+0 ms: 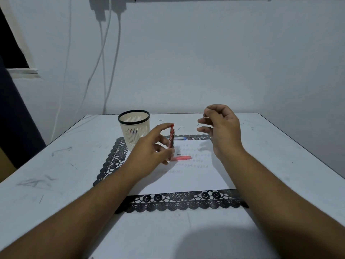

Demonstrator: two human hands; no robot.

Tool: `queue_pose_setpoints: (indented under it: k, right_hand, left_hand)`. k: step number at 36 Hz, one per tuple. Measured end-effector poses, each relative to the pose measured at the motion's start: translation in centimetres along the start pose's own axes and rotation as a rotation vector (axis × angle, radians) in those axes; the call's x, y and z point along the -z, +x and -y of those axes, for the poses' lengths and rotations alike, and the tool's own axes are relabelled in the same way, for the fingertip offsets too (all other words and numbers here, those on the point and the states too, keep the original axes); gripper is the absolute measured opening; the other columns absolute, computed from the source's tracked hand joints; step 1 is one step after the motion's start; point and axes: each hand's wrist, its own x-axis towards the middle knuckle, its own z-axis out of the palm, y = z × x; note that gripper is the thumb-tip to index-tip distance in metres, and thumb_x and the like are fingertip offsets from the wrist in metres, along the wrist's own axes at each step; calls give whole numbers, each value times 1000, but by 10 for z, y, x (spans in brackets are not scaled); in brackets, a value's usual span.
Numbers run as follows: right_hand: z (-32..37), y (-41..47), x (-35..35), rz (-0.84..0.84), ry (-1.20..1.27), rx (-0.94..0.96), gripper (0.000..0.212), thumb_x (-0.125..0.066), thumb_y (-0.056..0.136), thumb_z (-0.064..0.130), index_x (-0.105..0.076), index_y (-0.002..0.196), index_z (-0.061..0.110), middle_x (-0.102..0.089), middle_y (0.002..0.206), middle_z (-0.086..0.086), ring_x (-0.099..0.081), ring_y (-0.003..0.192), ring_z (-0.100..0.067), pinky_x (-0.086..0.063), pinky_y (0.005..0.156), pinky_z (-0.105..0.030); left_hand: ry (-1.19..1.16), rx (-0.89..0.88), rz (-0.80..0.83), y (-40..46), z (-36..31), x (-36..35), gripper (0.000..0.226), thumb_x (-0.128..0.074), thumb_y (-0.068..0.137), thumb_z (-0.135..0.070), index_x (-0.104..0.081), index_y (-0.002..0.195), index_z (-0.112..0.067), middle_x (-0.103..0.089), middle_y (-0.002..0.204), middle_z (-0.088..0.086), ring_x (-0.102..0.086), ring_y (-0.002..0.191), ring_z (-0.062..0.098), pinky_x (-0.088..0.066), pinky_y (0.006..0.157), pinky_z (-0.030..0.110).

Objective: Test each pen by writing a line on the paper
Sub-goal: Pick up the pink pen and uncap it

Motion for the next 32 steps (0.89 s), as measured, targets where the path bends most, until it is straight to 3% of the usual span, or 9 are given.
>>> queue_pose_setpoints:
  k: [4,9,12,15,19,22,25,32]
  right_hand:
    - [-6,4,4,-3,-17,-86,10,-64,98,1,-65,94,10,-63,84,-6,-69,72,-24,-58,56,-31]
    - [-7,9,8,11,-3,-155,6,-62,99,1,-64,95,6,-59,83,-7,-70,68,-25,-60,58,-32]
    - [-7,11,10,4,-5,-152,4,-62,99,1,-64,100,5,-59,83,-7,-69,66,-26,-60,57,-34]
    - [-7,15,14,-16,6,-147,8,-63,98,0,-65,103,5,-60,84,-8,-68,66,-26,-62,59,-36]
    - [-9,20,19,-36,-3,-147,11,-64,97,0,-66,107,5,-61,86,-9,-68,65,-25,-64,64,-37]
    - [-9,21,25,-35,-31,-156,11,-64,97,1,-67,107,6,-61,88,-8,-69,69,-25,-64,63,-38]
    - [-10,23,29,-34,-46,-170,11,-65,97,2,-66,107,6,-62,88,-8,-69,71,-26,-63,62,-39]
    - [-13,25,33,-33,-73,-177,15,-65,97,1,-66,112,2,-63,90,-10,-68,69,-25,-63,64,-38]
  left_hand:
    - [-63,18,-4,5,-10,3,62,-71,91,2,-54,136,-37,-69,95,9,-77,83,30,-63,70,48]
    - [37,11,12,19,-21,6,55,-72,91,1,-57,129,-36,-67,94,13,-76,76,27,-61,60,39]
    - [189,-21,41,31,-21,6,52,-72,91,-2,-58,128,-36,-68,94,7,-75,68,22,-61,56,39]
    - [348,-21,55,50,-21,5,53,-69,93,-7,-56,131,-42,-70,95,-4,-73,67,16,-62,63,36]
    - [875,-44,126,83,-7,-2,56,-60,95,-18,-49,138,-53,-72,105,-16,-68,89,12,-59,75,36]
    - [1137,-1,166,101,4,-12,49,-50,95,-14,-58,131,-46,-69,110,-11,-65,97,19,-53,67,31]
    - [1272,27,195,112,17,-19,36,-47,93,-4,-69,104,-29,-65,99,-4,-62,86,23,-40,56,27]
    - [1352,17,246,122,35,-26,33,-51,90,-3,-72,105,-24,-64,98,0,-65,86,24,-34,52,25]
